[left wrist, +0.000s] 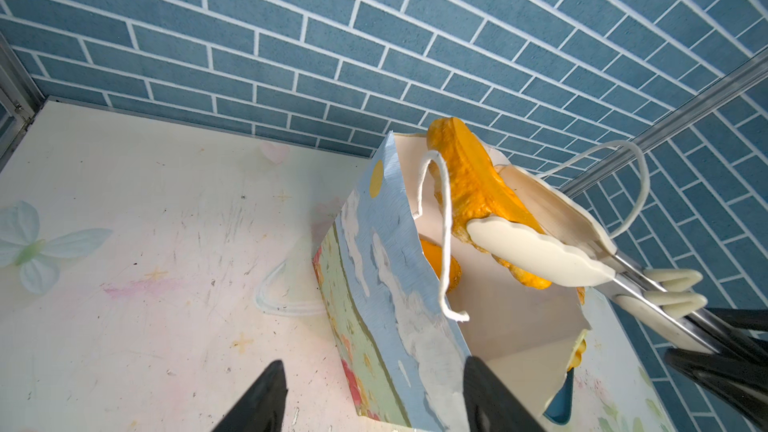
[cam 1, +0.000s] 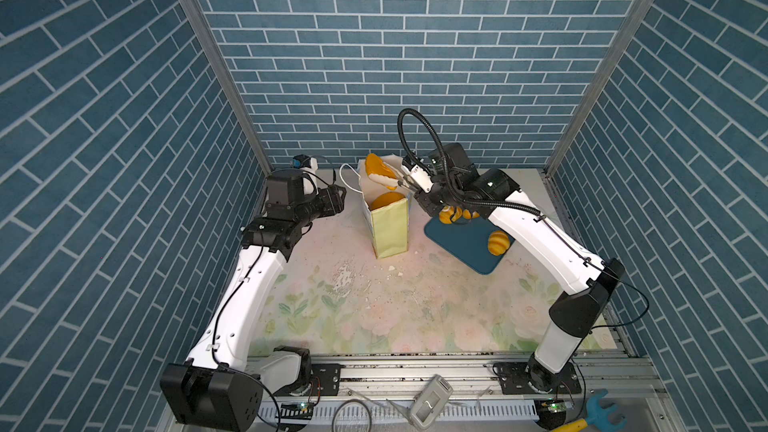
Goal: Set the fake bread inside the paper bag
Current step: 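Lower the orange bun into the bag and open the tongs, then withdraw the empty tongs from the bag back over the tray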
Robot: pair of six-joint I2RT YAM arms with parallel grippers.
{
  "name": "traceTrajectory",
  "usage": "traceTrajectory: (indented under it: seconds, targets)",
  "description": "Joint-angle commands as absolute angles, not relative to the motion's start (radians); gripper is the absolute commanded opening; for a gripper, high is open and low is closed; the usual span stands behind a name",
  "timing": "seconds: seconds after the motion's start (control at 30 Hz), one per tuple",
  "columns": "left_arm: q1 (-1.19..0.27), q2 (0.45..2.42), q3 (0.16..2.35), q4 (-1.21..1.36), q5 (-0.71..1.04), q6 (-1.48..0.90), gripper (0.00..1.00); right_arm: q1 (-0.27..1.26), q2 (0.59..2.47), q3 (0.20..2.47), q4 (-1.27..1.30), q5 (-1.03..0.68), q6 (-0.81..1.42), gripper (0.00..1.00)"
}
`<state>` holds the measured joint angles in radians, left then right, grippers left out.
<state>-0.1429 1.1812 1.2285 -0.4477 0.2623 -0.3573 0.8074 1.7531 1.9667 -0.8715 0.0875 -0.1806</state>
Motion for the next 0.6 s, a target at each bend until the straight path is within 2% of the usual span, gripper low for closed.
traceTrajectory:
  seconds: [0.0,0.27,0.57]
  targets:
    - [-0.149,1.169,1.219,-0.460,0.255,-0.367,0.69,0.812,1.745,1.998,-0.882,0.112,-0.176,0.31]
    - [-0.150,1.147,1.204,-0.471,0.228,-0.372,0.69,0.813,1.755,2.009,-0.884,0.127,-0.182,0.45]
    - [-0.150,1.158,1.214,-0.460,0.219,-0.378,0.69,0.811,1.730,2.071,-0.897,0.115,-0.190,0.51]
